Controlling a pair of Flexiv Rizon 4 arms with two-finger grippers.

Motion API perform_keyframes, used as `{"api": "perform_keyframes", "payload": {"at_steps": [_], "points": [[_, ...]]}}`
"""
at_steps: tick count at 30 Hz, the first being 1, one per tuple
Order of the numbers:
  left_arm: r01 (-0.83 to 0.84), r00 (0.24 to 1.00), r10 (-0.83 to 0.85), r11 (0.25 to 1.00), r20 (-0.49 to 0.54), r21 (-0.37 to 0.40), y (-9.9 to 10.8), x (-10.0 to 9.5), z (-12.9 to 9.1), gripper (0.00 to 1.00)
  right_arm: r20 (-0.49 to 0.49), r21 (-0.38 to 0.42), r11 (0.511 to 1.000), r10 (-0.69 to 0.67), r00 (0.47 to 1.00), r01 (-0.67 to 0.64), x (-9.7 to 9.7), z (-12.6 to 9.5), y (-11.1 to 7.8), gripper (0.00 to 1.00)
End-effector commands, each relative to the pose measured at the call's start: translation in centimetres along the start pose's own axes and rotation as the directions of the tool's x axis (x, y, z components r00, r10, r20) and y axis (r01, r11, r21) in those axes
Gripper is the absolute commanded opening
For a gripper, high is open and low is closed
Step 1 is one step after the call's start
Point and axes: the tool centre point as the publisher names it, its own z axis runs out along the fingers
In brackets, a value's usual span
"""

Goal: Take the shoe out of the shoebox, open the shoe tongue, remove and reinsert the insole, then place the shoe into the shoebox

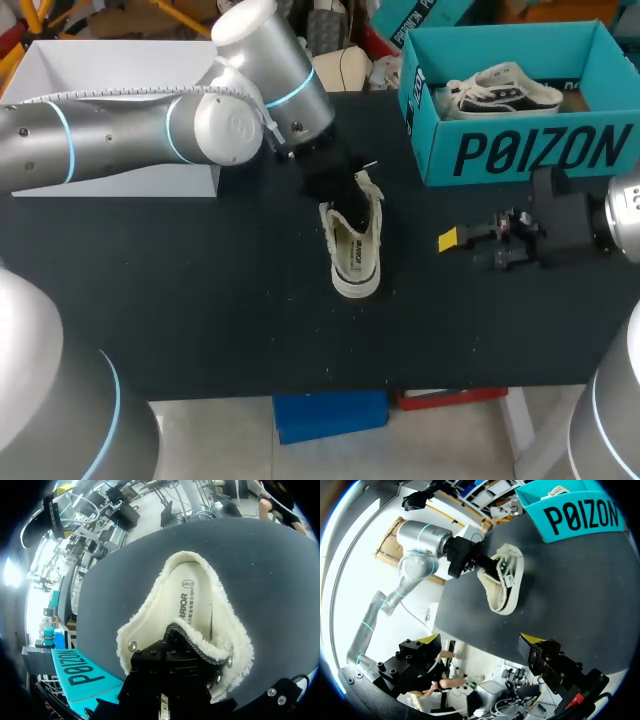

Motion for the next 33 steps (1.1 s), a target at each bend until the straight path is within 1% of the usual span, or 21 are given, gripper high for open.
{"api": "perform_keyframes", "payload": {"at_steps": [1,3,8,11,14,18,22,27,30,31,32,33], "points": [[0.012,1.000,-0.012,1.000,0.005,0.025,0.3,-0.1,0.7,0.00,0.002,0.002,1.000,0.001,1.000,-0.001,0.0,0.0,0.1,1.00],[0.007,1.000,-0.008,1.000,0.009,0.029,0.1,-0.2,0.8,0.00,0.002,0.002,1.000,0.001,1.000,-0.001,0.0,0.0,0.1,1.00],[0.028,0.995,-0.034,0.997,0.098,0.066,-0.1,-1.7,0.1,0.00,0.002,0.002,1.000,0.001,1.000,-0.001,0.0,0.0,0.1,1.00],[0.018,0.991,-0.025,0.998,0.130,0.054,-0.1,-2.5,-1.0,0.00,0.002,0.002,1.000,0.001,1.000,-0.001,0.0,0.0,0.1,1.00],[0.010,0.989,-0.012,1.000,0.151,0.014,0.3,-2.8,-2.7,0.00,0.002,0.002,1.000,0.001,1.000,-0.001,0.0,0.0,0.1,1.00],[0.009,0.990,-0.001,0.999,0.144,-0.052,1.0,-2.2,-4.7,0.00,0.002,0.002,1.000,0.001,1.000,-0.001,0.0,0.0,0.1,1.00],[0.002,0.994,0.009,0.995,0.110,-0.095,1.3,-1.2,-5.6,0.00,0.002,0.002,1.000,0.001,1.000,-0.001,0.0,0.0,0.1,1.00],[0.030,0.994,-0.020,0.995,0.105,-0.094,0.7,-0.2,-6.7,0.00,0.002,0.002,1.000,0.001,1.000,-0.001,0.0,0.0,0.1,1.00],[0.037,0.996,-0.032,0.998,0.088,-0.054,0.3,0.4,-7.5,0.00,0.002,0.002,1.000,0.001,1.000,-0.001,0.0,0.0,0.1,1.00],[0.033,0.996,-0.030,0.999,0.085,-0.043,0.0,0.6,-7.8,0.01,0.002,0.002,1.000,0.001,1.000,-0.001,0.0,0.0,0.1,1.00],[0.026,0.997,-0.023,0.999,0.078,-0.042,-0.2,0.7,-8.0,0.08,0.002,0.002,1.000,0.001,1.000,-0.001,0.0,0.0,0.1,1.00],[0.019,0.997,-0.015,0.999,0.071,-0.046,-0.3,0.9,-8.2,0.21,0.002,0.002,1.000,0.001,1.000,-0.001,0.0,0.0,0.1,1.00]]}}
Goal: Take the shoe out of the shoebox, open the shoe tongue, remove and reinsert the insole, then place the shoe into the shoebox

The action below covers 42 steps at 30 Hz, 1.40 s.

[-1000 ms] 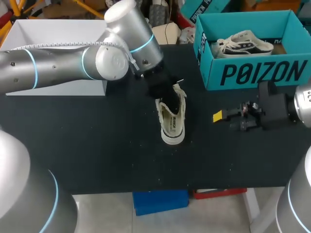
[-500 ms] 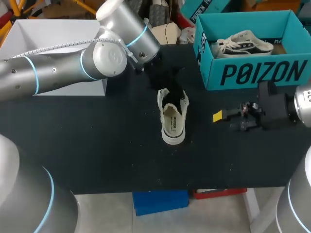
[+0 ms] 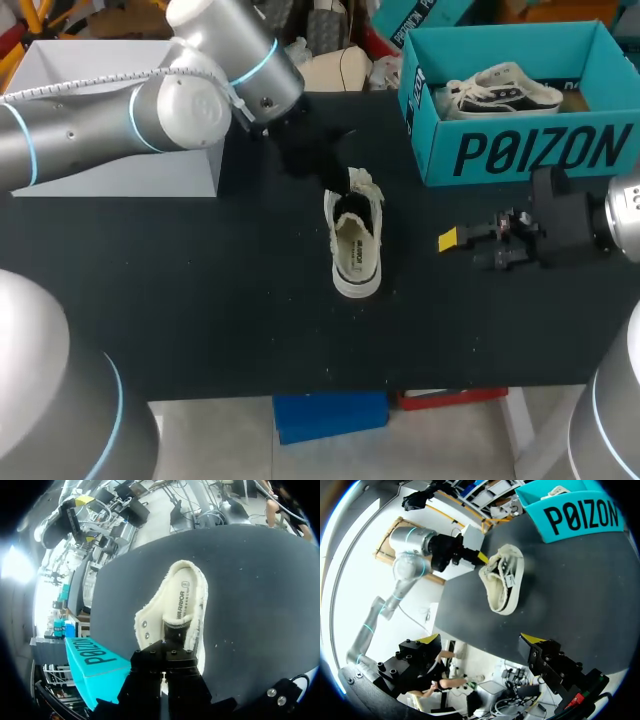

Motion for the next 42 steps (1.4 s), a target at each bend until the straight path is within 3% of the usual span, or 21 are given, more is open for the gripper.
{"api": "perform_keyframes", "payload": {"at_steps": [1,4,6,7,14,19,31,33,42], "points": [[-0.015,1.000,0.014,1.000,-0.015,-0.003,-0.8,0.6,-2.1,0.30,0.002,0.002,1.000,0.001,1.000,-0.001,0.0,0.0,0.1,1.00],[-0.039,0.999,0.039,0.999,-0.030,-0.004,-1.1,0.9,-2.6,0.47,0.002,0.002,1.000,0.001,1.000,-0.001,0.0,0.0,0.1,1.00],[-0.071,0.996,0.070,0.997,-0.051,-0.013,-1.3,1.0,-2.9,0.67,0.002,0.002,1.000,0.001,1.000,-0.001,0.0,0.0,0.1,1.00],[-0.078,0.995,0.077,0.997,-0.059,-0.013,-1.3,1.0,-2.9,0.69,0.002,0.002,1.000,0.001,1.000,-0.001,0.0,0.0,0.1,1.00],[-0.164,0.974,0.160,0.986,-0.160,-0.016,-2.1,2.0,-1.8,0.67,0.002,0.002,1.000,0.001,1.000,-0.001,0.0,0.0,0.1,1.00],[-0.202,0.953,0.191,0.979,-0.235,-0.023,-2.0,3.0,-0.7,0.49,0.002,0.002,1.000,0.001,1.000,-0.001,0.0,0.0,0.1,1.00],[-0.258,0.918,0.210,0.961,-0.335,-0.103,-1.2,4.4,2.0,0.51,0.002,0.002,1.000,0.001,1.000,-0.001,0.0,0.0,0.1,1.00],[-0.257,0.914,0.182,0.951,-0.364,-0.170,-1.2,4.7,2.5,0.49,0.002,0.002,1.000,0.001,1.000,-0.001,0.0,0.0,0.1,1.00],[-0.208,0.914,0.128,0.962,-0.385,-0.175,-1.5,5.8,4.6,0.48,0.002,0.002,1.000,0.001,1.000,-0.001,0.0,0.0,0.1,1.00]]}}
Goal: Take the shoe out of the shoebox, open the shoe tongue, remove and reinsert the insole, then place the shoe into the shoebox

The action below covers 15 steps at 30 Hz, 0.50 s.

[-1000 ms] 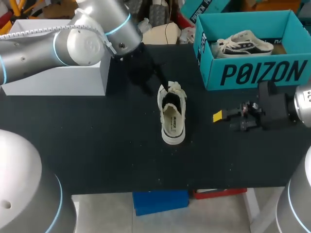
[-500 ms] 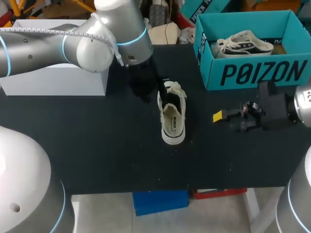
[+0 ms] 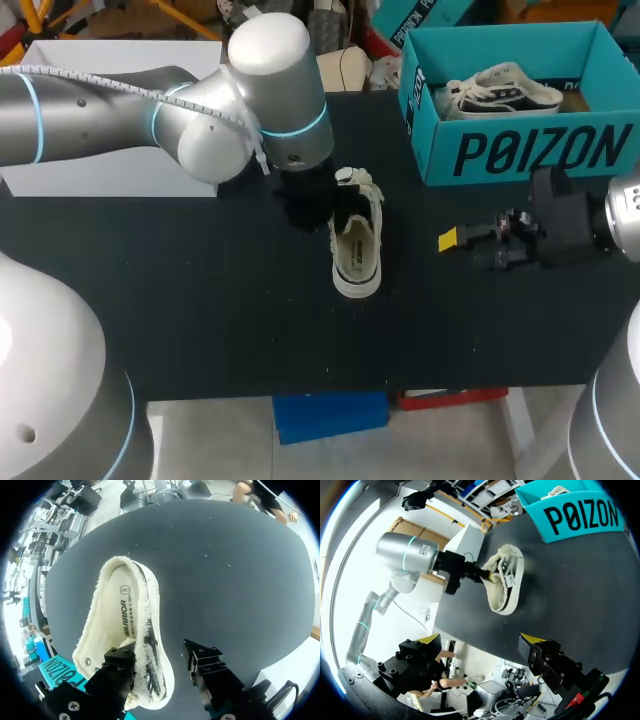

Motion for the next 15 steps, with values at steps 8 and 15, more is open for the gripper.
{"api": "perform_keyframes", "payload": {"at_steps": [8,15], "points": [[0.054,0.999,-0.054,0.999,-0.005,-0.006,0.1,-0.1,1.6,0.43,0.002,0.002,1.000,0.001,1.000,-0.001,0.0,0.0,0.1,1.00],[0.068,0.998,-0.068,0.998,-0.015,-0.014,0.6,0.1,2.3,0.40,0.002,0.002,1.000,0.001,1.000,-0.001,0.0,0.0,0.1,1.00]]}}
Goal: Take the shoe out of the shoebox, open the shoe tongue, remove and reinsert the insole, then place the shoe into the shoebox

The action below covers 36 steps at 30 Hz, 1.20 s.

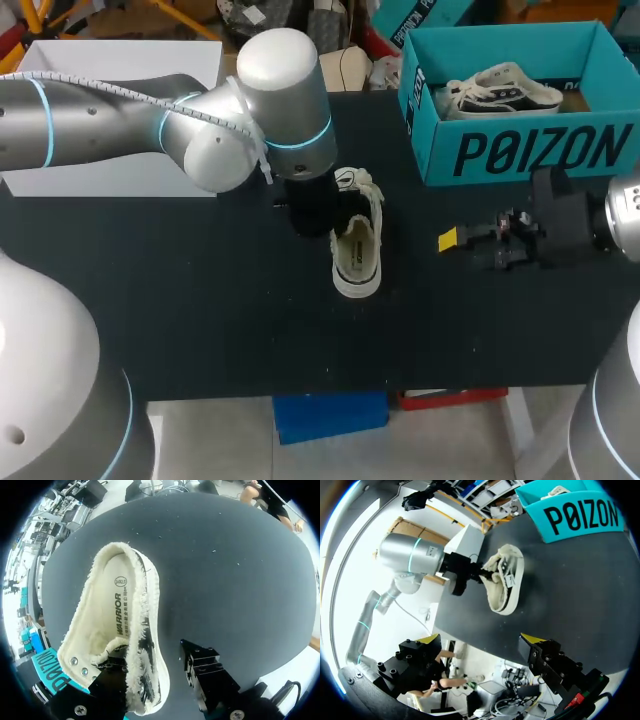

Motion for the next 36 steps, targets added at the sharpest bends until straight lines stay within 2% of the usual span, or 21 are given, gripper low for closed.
{"api": "perform_keyframes", "payload": {"at_steps": [1,3,4,5,6,7,11,17,21,27,36], "points": [[0.002,1.000,-0.002,1.000,-0.001,-0.002,0.4,-0.2,0.9,0.40,0.002,0.002,1.000,0.001,1.000,-0.001,0.0,0.0,0.1,1.00],[0.003,1.000,-0.003,1.000,-0.002,-0.003,0.4,-0.4,0.9,0.38,0.002,0.002,1.000,0.001,1.000,-0.001,0.0,0.0,0.1,1.00],[0.005,1.000,-0.005,1.000,0.001,-0.003,0.4,-0.6,1.0,0.34,0.002,0.002,1.000,0.001,1.000,-0.001,0.0,0.0,0.1,1.00],[0.002,1.000,-0.002,1.000,0.002,-0.005,0.5,-0.7,1.1,0.21,0.002,0.002,1.000,0.001,1.000,-0.001,0.0,0.0,0.1,1.00],[-0.001,1.000,0.001,1.000,0.003,-0.005,0.5,-0.7,1.1,0.04,0.002,0.002,1.000,0.001,1.000,-0.001,0.0,0.0,0.1,1.00],[-0.002,1.000,0.002,1.000,0.005,-0.003,0.6,-0.8,1.2,0.00,0.002,0.002,1.000,0.001,1.000,-0.001,0.0,0.0,0.1,1.00],[-0.010,1.000,0.010,1.000,0.015,0.001,0.8,-1.1,0.9,0.00,0.002,0.002,1.000,0.001,1.000,-0.001,0.0,0.0,0.1,1.00],[-0.038,0.998,0.037,0.999,0.052,0.010,0.6,-1.6,-1.6,0.00,0.002,0.002,1.000,0.001,1.000,-0.001,0.0,0.0,0.1,1.00],[-0.029,0.994,0.031,0.999,0.102,-0.024,0.7,-2.1,-5.1,0.00,0.002,0.002,1.000,0.001,1.000,-0.001,0.0,0.0,0.1,1.00],[-0.020,0.989,0.034,0.995,0.143,-0.099,1.8,-2.5,-12.0,0.00,0.002,0.002,1.000,0.001,1.000,-0.001,0.0,0.0,0.1,1.00],[0.066,0.977,-0.021,0.976,0.210,-0.207,3.4,-2.0,-21.7,0.00,0.002,0.002,1.000,0.001,1.000,-0.001,0.0,0.0,0.1,1.00]]}}
